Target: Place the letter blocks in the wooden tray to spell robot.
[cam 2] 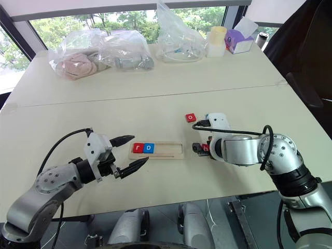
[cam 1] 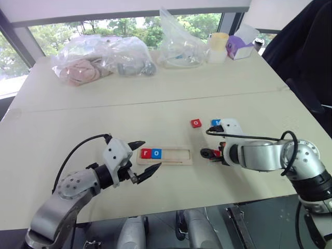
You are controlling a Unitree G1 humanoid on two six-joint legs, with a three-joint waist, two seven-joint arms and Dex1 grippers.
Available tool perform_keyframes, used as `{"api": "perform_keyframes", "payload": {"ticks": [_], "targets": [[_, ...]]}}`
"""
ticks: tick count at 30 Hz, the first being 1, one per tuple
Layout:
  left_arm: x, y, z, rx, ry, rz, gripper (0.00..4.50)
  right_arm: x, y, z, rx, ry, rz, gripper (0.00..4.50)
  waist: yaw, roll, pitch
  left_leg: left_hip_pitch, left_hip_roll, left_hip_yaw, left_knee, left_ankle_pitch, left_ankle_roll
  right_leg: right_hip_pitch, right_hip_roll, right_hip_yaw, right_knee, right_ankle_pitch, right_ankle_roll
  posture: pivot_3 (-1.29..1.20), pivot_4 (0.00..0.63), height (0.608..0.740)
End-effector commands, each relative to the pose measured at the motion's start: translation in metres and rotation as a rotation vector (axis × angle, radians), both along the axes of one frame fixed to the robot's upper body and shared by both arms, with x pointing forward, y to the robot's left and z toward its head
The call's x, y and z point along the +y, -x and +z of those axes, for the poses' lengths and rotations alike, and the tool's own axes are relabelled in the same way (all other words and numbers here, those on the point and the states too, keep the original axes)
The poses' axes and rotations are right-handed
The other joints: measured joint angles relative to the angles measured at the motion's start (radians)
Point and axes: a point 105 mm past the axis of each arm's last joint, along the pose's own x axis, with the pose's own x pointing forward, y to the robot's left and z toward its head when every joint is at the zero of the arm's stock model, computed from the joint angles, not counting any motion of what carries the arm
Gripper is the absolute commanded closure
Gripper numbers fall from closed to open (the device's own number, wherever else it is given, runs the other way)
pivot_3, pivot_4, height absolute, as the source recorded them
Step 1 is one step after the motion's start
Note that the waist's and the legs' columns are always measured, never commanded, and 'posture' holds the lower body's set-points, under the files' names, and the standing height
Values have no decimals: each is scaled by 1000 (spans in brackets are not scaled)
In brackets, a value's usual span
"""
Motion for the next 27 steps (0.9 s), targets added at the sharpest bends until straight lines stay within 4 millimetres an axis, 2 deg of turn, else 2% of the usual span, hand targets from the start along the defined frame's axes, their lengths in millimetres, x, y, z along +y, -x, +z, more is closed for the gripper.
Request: {"api": "perform_keyframes", "payload": {"ticks": [1,6,9,13,15,21,24,27], "targets": [[2,-1,9,-45,1,-6,0,0,-6,30,-70,17,91,49,0,1,0,0,0,0,0,0,0,0,0,0,0,0,-1,0,150,740],[3,-2,9,-33,-1,-29,0,4,-8,69,-124,27,264,49,1,1,1,0,0,0,0,0,0,-1,0,0,0,-1,-2,0,150,740],[3,-3,8,-32,-2,-34,0,3,-9,83,-162,23,299,49,3,0,0,-2,0,0,0,0,0,-2,0,0,0,-1,-2,0,150,740],[2,-2,8,-31,-3,-44,0,7,-14,104,-344,25,384,49,5,1,0,-4,0,0,0,0,0,-3,0,0,0,0,-1,0,150,740],[3,-2,8,-33,-6,-44,0,5,-11,106,-426,74,482,49,9,1,0,-6,0,0,0,0,0,-5,0,0,0,1,2,0,150,740],[4,-2,8,-37,-9,-38,0,-5,2,92,-526,173,824,49,25,1,0,-8,0,0,1,0,0,-7,-1,-1,0,0,2,0,150,740],[4,-1,8,-38,-10,-37,0,-16,2,75,-548,293,955,49,23,1,0,-8,0,0,2,0,0,-6,-1,-1,0,0,1,0,150,740],[5,-2,9,-46,-18,-35,0,-28,8,53,-492,312,1045,49,24,1,0,-6,0,1,2,0,0,-6,0,-1,1,-1,-1,0,150,740]]}}
